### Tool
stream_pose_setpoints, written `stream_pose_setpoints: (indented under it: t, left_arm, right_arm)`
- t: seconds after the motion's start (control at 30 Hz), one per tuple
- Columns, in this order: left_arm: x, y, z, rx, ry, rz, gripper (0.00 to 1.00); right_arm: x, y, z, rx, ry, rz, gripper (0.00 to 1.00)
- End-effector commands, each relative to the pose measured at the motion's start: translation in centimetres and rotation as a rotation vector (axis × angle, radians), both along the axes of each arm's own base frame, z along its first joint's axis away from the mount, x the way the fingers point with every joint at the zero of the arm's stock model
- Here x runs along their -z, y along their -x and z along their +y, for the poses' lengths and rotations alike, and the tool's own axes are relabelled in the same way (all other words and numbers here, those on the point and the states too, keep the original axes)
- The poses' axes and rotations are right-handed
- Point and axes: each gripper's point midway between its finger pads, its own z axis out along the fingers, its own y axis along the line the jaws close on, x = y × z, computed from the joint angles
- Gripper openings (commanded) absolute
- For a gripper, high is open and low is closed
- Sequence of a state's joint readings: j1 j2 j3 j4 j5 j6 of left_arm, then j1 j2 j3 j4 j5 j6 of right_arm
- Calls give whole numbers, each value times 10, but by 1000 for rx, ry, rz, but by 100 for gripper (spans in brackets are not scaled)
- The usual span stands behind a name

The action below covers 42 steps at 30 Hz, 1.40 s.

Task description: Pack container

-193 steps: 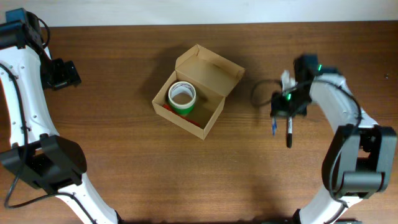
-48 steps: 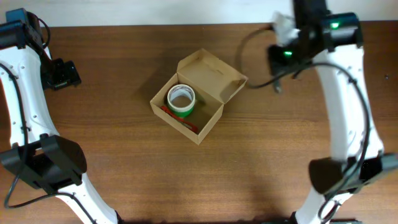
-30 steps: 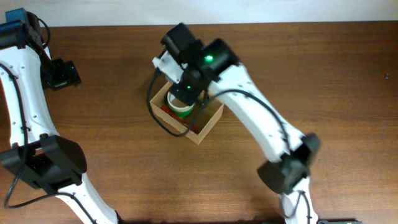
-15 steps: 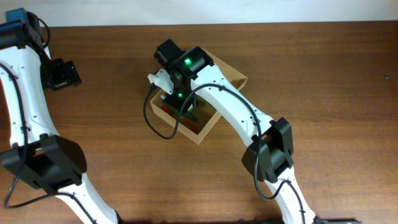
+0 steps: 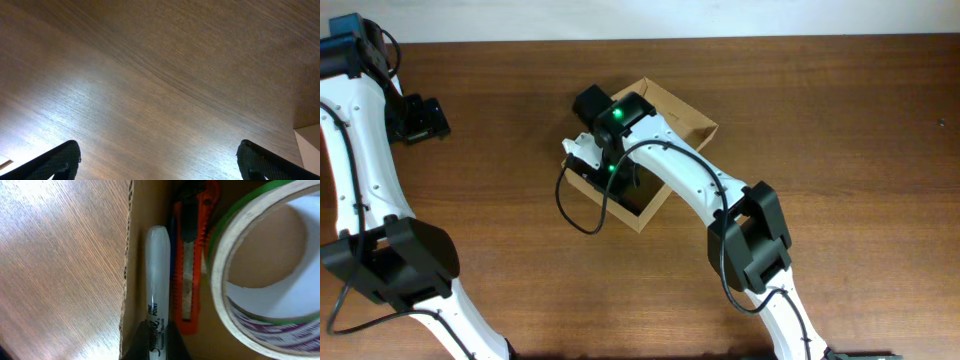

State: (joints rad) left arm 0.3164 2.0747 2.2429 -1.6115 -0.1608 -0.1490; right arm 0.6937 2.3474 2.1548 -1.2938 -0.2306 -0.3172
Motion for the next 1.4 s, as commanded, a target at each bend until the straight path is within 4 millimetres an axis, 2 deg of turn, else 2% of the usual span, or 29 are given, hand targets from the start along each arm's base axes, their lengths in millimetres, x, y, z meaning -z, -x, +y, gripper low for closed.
stream_pose_setpoints:
  t: [0.0, 0.23, 0.27, 0.37, 0.47, 0.6, 0.73, 0.77, 0.83, 0.93, 1.07, 1.1, 1.13, 1.17, 1.2, 1.23, 1.3, 1.37]
  left_arm:
    - [4, 1, 2, 9, 0, 15, 100]
    - [4, 1, 1, 9, 0, 16, 100]
    - [4, 1, 2, 9, 0, 15, 100]
    - [4, 1, 1, 9, 0, 16, 100]
    - [4, 1, 1, 9, 0, 16, 100]
    - [4, 1, 1, 9, 0, 16, 100]
    - [4, 0, 2, 8, 0, 11, 100]
    - [3, -7, 2, 4, 3, -19, 100]
    - [1, -26, 2, 10, 9, -100, 100]
    - [0, -37, -8, 25, 74, -154, 100]
    - [-1, -46, -25, 47, 171, -197, 100]
    - [-2, -50, -31, 60, 207, -218, 89]
    - [-3, -52, -40, 84, 252, -232, 54]
    - [-5, -54, -54, 137, 320, -250, 29]
    - [-8, -55, -66, 190, 374, -262, 10]
    - [-9, -55, -76, 223, 406, -265, 1]
    - [-8, -53, -88, 254, 409, -243, 2]
    - [-7, -54, -104, 335, 408, -230, 2]
  right_arm:
    - [9, 4, 4, -8, -15, 31, 4]
    - [8, 7, 10, -18, -26, 34, 5]
    - [8, 7, 10, -18, -26, 34, 11]
    - [5, 6, 7, -16, -14, 23, 40]
    - [-9, 2, -4, 8, 32, -11, 43]
    - [-54, -3, -5, 19, -8, -85, 45]
    - [-117, -10, -18, 68, -26, -224, 49]
    - [-131, -12, -23, 89, -26, -262, 49]
    - [-164, -13, -37, 119, -27, -354, 49]
    - [-210, -17, -68, 228, -22, -486, 48]
    - [-259, -26, -123, 404, -24, -614, 24]
    - [-269, -29, -139, 447, -32, -632, 15]
    - [-278, -33, -158, 512, -39, -645, 8]
    - [-283, -39, -178, 588, -41, -649, 4]
    - [-284, -44, -194, 655, -42, -644, 4]
    - [-283, -51, -213, 742, -55, -622, 4]
    - [-270, -60, -236, 839, -84, -544, 4]
    - [-247, -66, -253, 886, -95, -442, 4]
